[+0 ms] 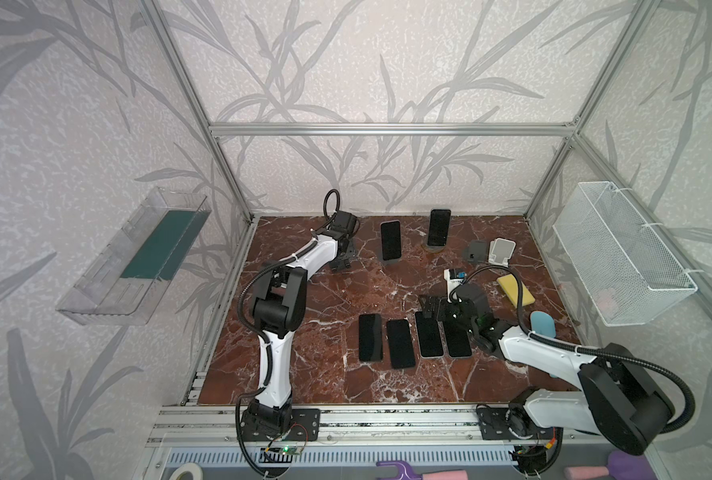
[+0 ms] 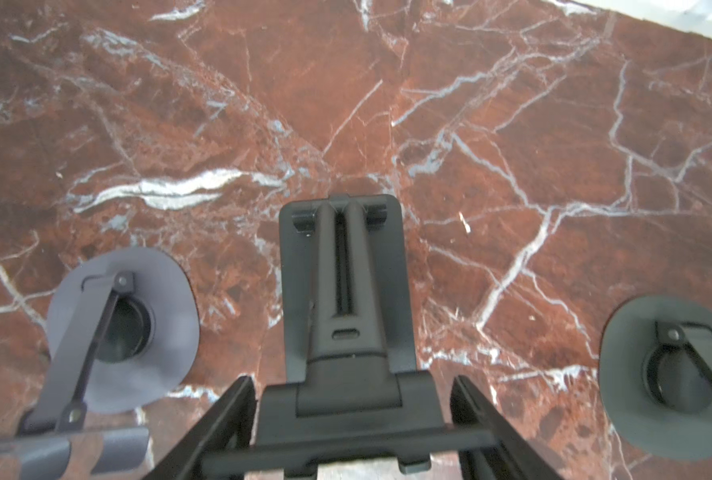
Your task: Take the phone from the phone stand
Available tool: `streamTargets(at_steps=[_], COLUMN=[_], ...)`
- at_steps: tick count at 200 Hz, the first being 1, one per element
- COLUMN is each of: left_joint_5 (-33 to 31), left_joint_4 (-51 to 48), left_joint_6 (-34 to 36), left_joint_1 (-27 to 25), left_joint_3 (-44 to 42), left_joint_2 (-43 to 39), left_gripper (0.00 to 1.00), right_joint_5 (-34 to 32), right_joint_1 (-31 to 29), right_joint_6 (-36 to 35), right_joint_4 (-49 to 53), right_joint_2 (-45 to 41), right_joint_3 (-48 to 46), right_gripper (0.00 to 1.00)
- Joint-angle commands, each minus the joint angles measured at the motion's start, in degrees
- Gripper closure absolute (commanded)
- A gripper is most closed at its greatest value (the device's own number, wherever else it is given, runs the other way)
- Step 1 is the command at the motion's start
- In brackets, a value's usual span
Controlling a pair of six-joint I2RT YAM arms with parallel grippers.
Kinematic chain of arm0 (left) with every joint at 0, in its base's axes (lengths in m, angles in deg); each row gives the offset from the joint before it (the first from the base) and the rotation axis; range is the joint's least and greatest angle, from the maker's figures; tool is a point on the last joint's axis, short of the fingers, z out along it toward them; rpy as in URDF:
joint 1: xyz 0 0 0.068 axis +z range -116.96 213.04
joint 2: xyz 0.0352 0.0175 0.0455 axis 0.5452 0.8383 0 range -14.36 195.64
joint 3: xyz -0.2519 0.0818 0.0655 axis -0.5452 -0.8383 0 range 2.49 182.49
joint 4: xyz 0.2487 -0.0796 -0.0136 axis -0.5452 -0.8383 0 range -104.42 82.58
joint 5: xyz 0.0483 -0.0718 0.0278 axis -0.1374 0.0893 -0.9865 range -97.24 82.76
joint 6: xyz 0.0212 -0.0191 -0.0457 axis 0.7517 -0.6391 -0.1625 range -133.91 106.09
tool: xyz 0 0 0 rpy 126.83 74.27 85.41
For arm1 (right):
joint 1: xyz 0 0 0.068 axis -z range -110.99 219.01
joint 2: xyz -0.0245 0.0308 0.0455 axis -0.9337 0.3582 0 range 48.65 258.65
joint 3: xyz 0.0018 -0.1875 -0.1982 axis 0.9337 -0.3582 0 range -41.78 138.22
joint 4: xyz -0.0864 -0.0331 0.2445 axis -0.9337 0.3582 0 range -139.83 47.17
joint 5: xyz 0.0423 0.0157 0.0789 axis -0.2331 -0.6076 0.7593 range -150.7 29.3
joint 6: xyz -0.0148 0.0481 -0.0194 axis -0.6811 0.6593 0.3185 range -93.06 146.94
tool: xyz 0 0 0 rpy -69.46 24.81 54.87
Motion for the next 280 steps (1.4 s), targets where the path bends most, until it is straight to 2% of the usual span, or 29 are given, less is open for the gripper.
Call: streamTargets(at_steps=[1,49,65,84,94,122,149,184,214,244,263,280], left_joint_5=[-0.78,-0.50,0.79,7.57,9.99,9.93,11.07,16.00,19.87,22.85,22.15,19.50], left_joint_4=[-1.67,-2.60,-3.24,-6.74,-7.12,-5.30,-2.07,2.24,4.36,6.01,9.18,9.22], left_joint_6=[2.27,2.27,2.45,4.73,5.24,5.67,4.69,1.81,-0.03,-3.63,-5.10,-4.88], left_joint_1=[1.73,3.91,4.40,4.43,4.11,3.61,3.61,3.64,3.52,2.34,0.14,-2.79], left_joint_3=[3.24,4.64,4.80,6.59,6.44,3.19,-1.30,-7.95,-12.47,-16.49,-18.75,-17.42], left_joint_2=[2.23,3.21,3.24,2.44,1.04,-5.93,-12.93,-20.66,-25.29,-28.61,-30.23,-29.93], left_gripper=[0.32,0.32,0.26,0.13,0.10,0.04,0.03,0.06,0.08,0.09,0.09,0.07], right_joint_5=[-0.83,-0.75,-0.91,-1.01,-0.92,-1.01,-1.25,-2.93,-6.97,-15.03,-19.72,-23.18], right_joint_1=[-0.24,-0.33,-0.32,-0.36,-0.38,-0.59,-0.87,-0.99,-1.16,-1.09,-0.99,-0.99], right_joint_6=[-0.59,-0.68,-0.77,-0.68,-0.68,-0.51,-0.58,-0.80,-0.40,2.67,3.45,3.45], right_joint_4=[0.08,0.08,0.25,0.27,0.17,-0.08,0.07,1.01,0.28,-1.56,-1.94,-2.06], right_joint_2=[0.31,0.58,0.25,0.19,0.10,0.58,0.55,-1.53,-3.62,-7.88,-12.45,-14.69], right_joint_3=[1.82,2.00,1.83,1.82,1.78,1.94,1.98,1.48,-0.53,-4.63,-7.51,-9.20], right_gripper=[0.00,0.00,0.00,0.00,0.00,0.00,0.00,0.00,0.00,0.00,0.00,0.01])
